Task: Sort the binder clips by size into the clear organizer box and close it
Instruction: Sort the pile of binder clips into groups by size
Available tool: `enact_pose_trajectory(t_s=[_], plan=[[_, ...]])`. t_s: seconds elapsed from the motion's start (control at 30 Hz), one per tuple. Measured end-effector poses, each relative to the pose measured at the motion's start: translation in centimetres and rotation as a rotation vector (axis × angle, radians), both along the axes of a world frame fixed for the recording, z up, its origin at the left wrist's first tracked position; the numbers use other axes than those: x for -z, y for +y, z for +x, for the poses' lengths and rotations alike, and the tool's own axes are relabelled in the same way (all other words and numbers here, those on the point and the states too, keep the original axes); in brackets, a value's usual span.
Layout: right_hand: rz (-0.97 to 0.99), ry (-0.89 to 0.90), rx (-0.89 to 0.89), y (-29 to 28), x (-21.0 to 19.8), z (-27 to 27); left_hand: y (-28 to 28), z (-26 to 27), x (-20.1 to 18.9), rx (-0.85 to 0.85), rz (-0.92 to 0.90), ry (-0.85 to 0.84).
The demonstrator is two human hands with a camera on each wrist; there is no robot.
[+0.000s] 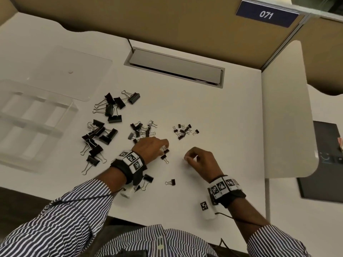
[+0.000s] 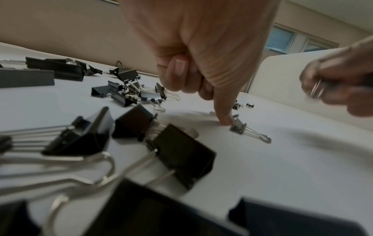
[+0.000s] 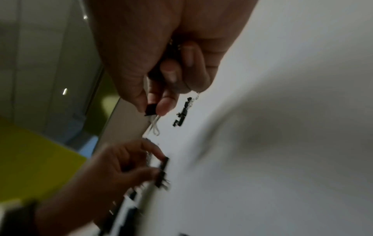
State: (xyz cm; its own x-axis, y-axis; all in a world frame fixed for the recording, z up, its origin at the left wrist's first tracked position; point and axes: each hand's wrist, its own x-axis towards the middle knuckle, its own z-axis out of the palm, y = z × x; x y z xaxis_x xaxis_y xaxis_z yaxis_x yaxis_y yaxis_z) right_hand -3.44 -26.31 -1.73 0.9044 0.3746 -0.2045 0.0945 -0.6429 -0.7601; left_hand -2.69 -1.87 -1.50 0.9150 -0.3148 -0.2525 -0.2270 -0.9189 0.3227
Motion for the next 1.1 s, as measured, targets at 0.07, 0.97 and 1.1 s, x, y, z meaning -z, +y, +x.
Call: enact_pose_trajectory(t_s=[0.07, 0.97, 1.1], plan=[[0.234, 0.094, 0.163, 0.3, -0.8, 0.3, -0.2, 0.0, 0.3, 0.032, 0.015, -0.052], [-0.4, -0.06, -0.663, 3.1, 0.9, -3.4, 1.2, -0.9, -2.1, -0.434, -1.208, 0.544], [-0.197, 0.005, -0.472, 2.7, 1.3, -2.6, 1.5, -1.3, -2.3, -0.434, -1.31, 0.526]])
